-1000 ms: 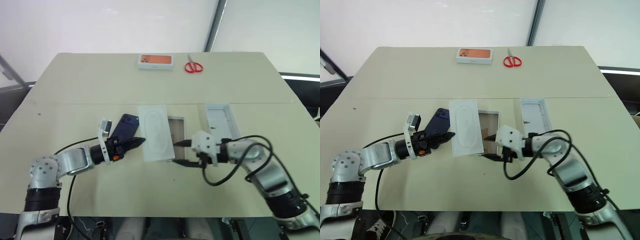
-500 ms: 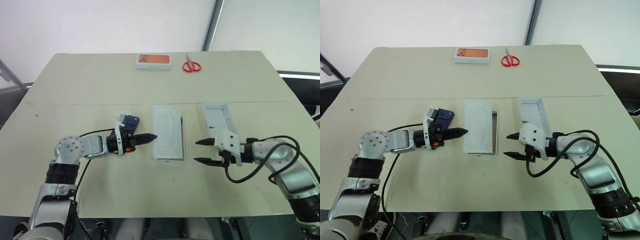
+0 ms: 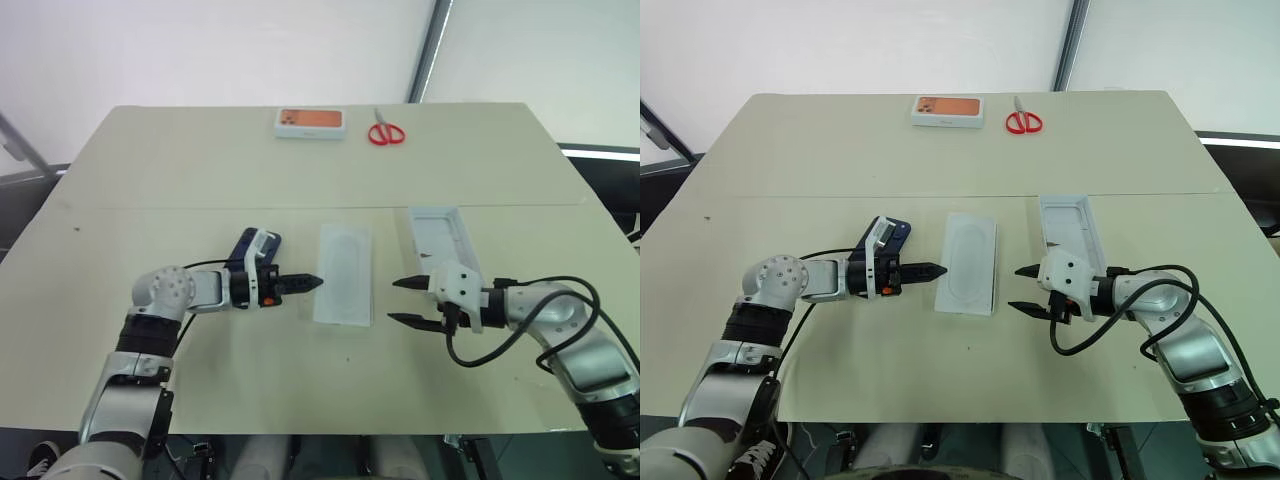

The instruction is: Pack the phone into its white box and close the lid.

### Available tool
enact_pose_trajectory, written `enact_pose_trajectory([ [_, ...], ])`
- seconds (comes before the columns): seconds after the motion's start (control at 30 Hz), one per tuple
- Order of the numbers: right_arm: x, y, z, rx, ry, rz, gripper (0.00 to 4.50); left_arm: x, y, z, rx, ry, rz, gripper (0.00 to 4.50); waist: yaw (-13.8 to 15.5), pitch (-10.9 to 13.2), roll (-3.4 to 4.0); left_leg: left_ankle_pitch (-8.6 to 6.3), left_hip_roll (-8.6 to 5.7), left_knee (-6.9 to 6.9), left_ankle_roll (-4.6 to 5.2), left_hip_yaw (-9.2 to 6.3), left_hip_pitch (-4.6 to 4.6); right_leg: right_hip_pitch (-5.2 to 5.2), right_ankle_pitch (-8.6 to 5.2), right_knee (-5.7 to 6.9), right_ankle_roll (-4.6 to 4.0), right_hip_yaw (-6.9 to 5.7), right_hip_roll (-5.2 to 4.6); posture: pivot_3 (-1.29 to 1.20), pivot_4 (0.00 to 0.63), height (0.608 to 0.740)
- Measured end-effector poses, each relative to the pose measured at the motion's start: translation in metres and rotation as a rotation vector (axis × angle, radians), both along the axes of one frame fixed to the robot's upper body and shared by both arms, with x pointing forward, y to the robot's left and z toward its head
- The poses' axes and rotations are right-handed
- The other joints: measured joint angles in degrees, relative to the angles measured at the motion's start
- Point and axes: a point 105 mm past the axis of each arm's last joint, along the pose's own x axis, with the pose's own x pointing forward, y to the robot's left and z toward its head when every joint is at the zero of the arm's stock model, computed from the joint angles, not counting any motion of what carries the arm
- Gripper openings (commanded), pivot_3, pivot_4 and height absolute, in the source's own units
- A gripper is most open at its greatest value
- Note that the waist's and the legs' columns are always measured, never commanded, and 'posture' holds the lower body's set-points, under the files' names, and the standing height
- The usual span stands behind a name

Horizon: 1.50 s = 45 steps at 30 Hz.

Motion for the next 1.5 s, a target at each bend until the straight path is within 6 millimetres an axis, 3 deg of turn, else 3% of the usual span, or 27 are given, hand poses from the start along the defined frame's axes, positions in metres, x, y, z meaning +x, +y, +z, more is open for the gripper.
enact_pose_trajectory([
  [0.67,0.003,-0.003,-0.003,0.0,-0.004,-0.015,2.84,0.004,0.002,-0.002,-0.013,0.006,0.026,0.0,-0.04,0.0,0.0,0.01,0.0,0.04,-0.01,-0.01,0.01,0.0,0.01,0.06,0.02,-0.01,0.03,0.0,0.15,0.74],
  [0.77,0.003,-0.002,-0.004,0.01,-0.006,-0.014,2.93,0.003,0.001,-0.003,-0.011,0.013,0.02,0.94,-0.03,0.0,0.0,0.01,0.0,0.05,-0.01,0.0,0.01,0.0,0.01,0.07,0.02,0.0,0.03,0.0,0.15,0.74],
  [0.93,0.003,-0.001,-0.005,0.005,-0.008,-0.011,2.93,0.001,-0.004,0.006,-0.051,-0.02,-0.012,3.37,0.12,-0.02,-0.01,0.01,0.0,0.11,-0.01,-0.04,0.07,0.13,0.02,0.08,0.03,-0.04,0.03,0.0,0.15,0.74],
  [1.5,0.014,0.011,0.005,0.045,-0.051,0.003,2.93,0.001,0.003,0.015,0.041,-0.091,-0.023,3.37,-0.13,-0.02,-0.03,0.02,0.01,0.07,-0.03,-0.05,0.06,0.07,0.02,0.11,0.04,-0.03,0.05,0.0,0.15,0.74],
])
